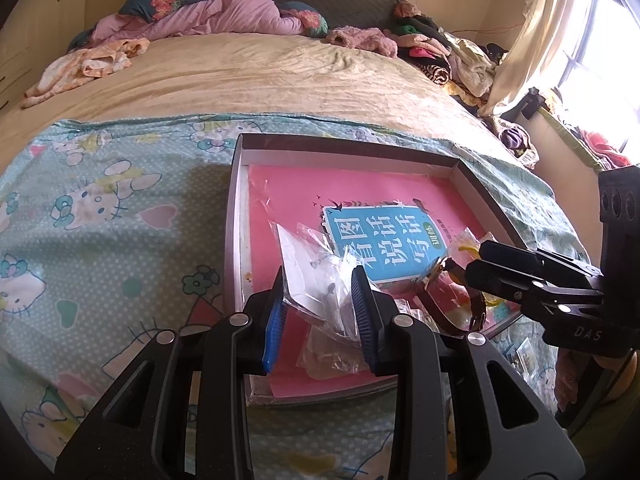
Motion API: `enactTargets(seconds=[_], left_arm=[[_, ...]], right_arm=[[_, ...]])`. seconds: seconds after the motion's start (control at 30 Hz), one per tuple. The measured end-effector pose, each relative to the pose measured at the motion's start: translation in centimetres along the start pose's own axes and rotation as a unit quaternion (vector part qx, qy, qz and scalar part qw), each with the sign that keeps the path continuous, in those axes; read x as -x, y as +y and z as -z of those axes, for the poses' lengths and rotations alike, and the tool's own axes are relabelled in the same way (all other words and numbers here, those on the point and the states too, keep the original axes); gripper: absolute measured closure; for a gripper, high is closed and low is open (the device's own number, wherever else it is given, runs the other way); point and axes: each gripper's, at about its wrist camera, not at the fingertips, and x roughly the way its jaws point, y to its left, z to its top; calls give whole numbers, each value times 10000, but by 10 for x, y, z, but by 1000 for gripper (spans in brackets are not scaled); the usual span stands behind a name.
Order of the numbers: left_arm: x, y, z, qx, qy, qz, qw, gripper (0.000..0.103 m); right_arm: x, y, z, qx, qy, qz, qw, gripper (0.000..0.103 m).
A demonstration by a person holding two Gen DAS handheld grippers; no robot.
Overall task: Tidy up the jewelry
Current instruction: 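Carry the clear packet and brown watch into the pink box with both tools, then open both tools to release the packet and watch, then pull back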
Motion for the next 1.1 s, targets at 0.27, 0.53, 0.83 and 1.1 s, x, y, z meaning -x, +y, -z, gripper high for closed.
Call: enactTargets(seconds=[0.27,0.53,0.83,1.1], left_arm=[[1,0,1,24,-5,-6,10000,68],[13,0,-1,37,-108,-71,9999,57],[34,-6,-4,22,-292,-115,9995,40],[61,-15,-5,38,-527,-118,9985,20]], right_arm=[[29,-5,3,-155,-254,-4,9996,31],[50,-9,8,-290,-421,-13,9987,28],[74,-13,13,-366,-608,12,9975,24],[97,-10,15,-334,-831,12,9960,17]])
